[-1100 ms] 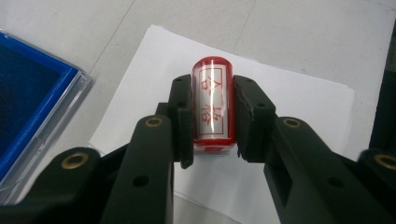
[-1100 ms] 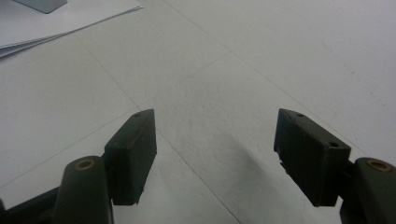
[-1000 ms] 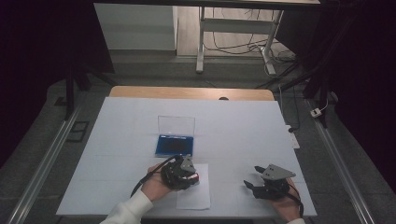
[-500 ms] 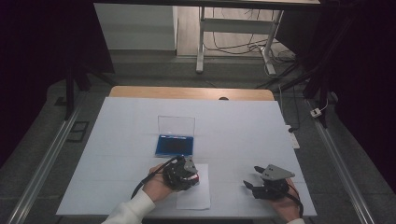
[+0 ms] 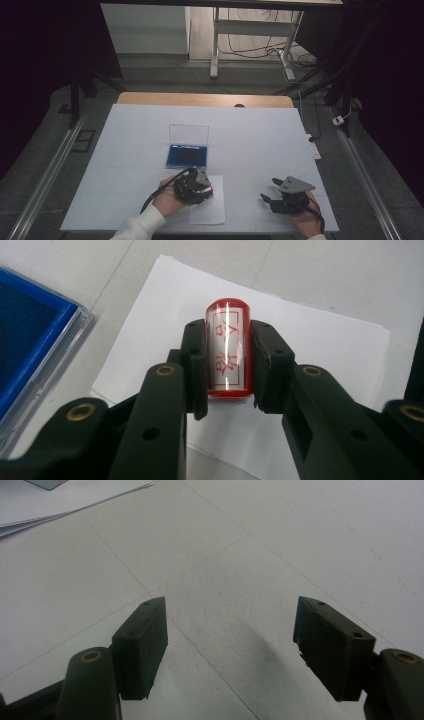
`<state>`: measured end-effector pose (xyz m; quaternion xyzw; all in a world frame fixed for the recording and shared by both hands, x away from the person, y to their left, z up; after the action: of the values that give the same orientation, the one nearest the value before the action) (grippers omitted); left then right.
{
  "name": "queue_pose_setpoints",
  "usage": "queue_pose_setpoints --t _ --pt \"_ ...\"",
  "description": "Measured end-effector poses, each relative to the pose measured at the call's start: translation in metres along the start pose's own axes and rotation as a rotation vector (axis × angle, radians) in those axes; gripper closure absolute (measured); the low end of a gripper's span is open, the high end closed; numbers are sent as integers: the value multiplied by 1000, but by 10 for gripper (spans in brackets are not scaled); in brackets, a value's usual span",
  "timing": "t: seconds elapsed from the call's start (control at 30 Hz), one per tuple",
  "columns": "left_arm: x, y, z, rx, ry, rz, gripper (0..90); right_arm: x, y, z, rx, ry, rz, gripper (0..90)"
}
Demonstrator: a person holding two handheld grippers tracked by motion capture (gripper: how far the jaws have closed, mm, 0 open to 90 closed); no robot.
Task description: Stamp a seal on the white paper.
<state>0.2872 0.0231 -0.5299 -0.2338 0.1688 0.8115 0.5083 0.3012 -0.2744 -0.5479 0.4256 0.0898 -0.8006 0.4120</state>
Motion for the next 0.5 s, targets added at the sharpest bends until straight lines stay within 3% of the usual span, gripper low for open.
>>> queue_pose_setpoints --t 0.5 --pt "1 0 1 -1 14 -5 702 0 1 0 0 1 -3 298"
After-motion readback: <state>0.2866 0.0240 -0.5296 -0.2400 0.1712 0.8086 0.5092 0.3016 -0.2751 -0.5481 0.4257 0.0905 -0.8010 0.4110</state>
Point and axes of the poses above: each handheld gripper's, and its own axes: z roughly backward along the jaws, x roughly out of its underside, y roughly to its right, the point moved 4 cm from there along -z, roughly forward along the jaws, and after that the axes turned 3 degrees about x, right-handed, at the moved point
